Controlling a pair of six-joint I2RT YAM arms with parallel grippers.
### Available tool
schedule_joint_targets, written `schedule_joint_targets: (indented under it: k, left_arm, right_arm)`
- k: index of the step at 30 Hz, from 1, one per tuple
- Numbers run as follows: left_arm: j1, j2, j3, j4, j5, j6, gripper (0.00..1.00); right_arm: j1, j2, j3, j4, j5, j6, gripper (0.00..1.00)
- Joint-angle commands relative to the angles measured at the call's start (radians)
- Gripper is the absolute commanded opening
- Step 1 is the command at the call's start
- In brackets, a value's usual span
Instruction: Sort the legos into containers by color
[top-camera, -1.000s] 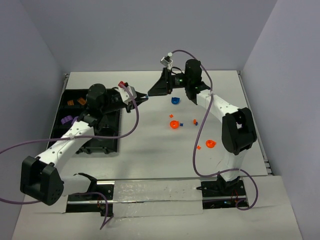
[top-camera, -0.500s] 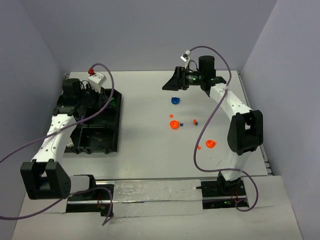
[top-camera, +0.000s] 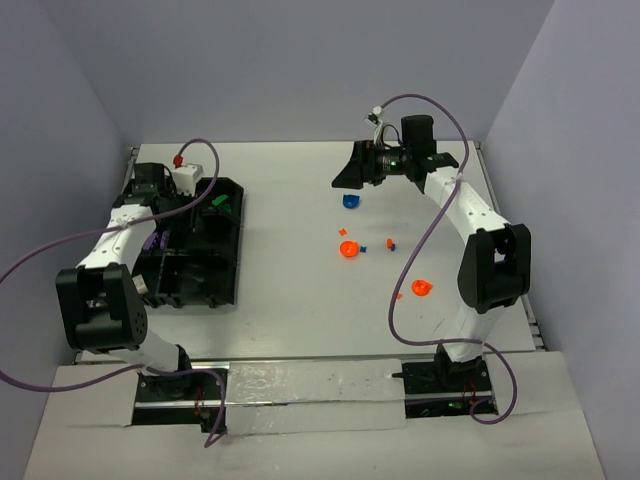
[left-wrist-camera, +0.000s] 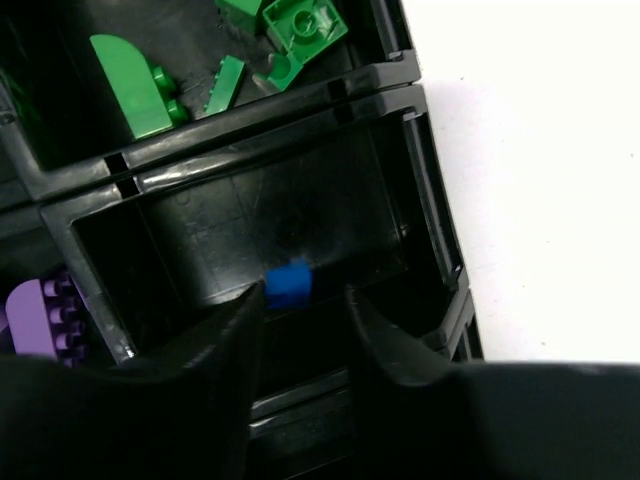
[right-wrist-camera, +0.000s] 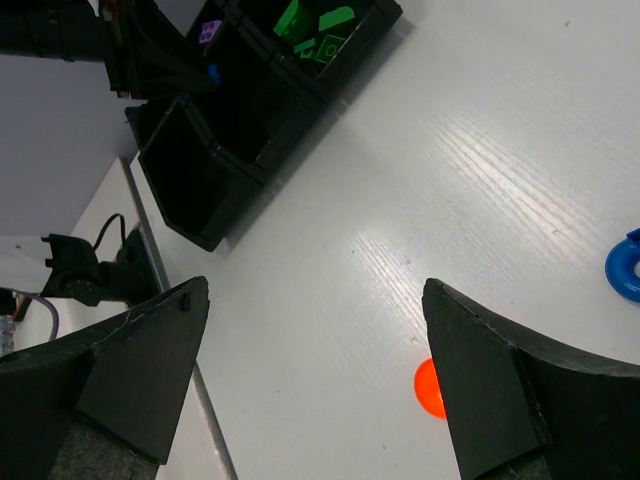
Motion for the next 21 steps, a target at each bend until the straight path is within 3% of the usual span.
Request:
schedule_joint_targets:
  k: [1, 8, 12, 17, 21]
  left_arm:
    - [0.005, 0.014, 0.055, -0.009, -0.037, -0.023, 0.49]
    - [0.005, 0.026, 0.073, -0.001, -0.031, -0.020, 0.50]
    - [0.005, 0.005, 0.067, 0.009, 0.011, -0.019, 0.36]
    - [0.005, -0.080, 0.044, 0.074, 0.116, -0.017, 0.38]
    - [0.005, -0.092, 0.065, 0.094, 0.106, -0.035, 0.45]
  right_arm:
    - [-0.003, -0.061, -0.003, -0.008, 0.003, -0.033, 0.94]
    - [-0.003, -0.054, 0.003, -0.020, 0.008, -0.048, 0.94]
    - [-0.005, -0.054, 0.001, -0.026, 0.017, -0.061, 0.94]
    - [-0.003, -0.035, 0.026, -0.095, 0.273, -0.174, 0.86]
    - [-0.001, 0.040, 0.084, -0.155, 0.503, -0.242, 0.82]
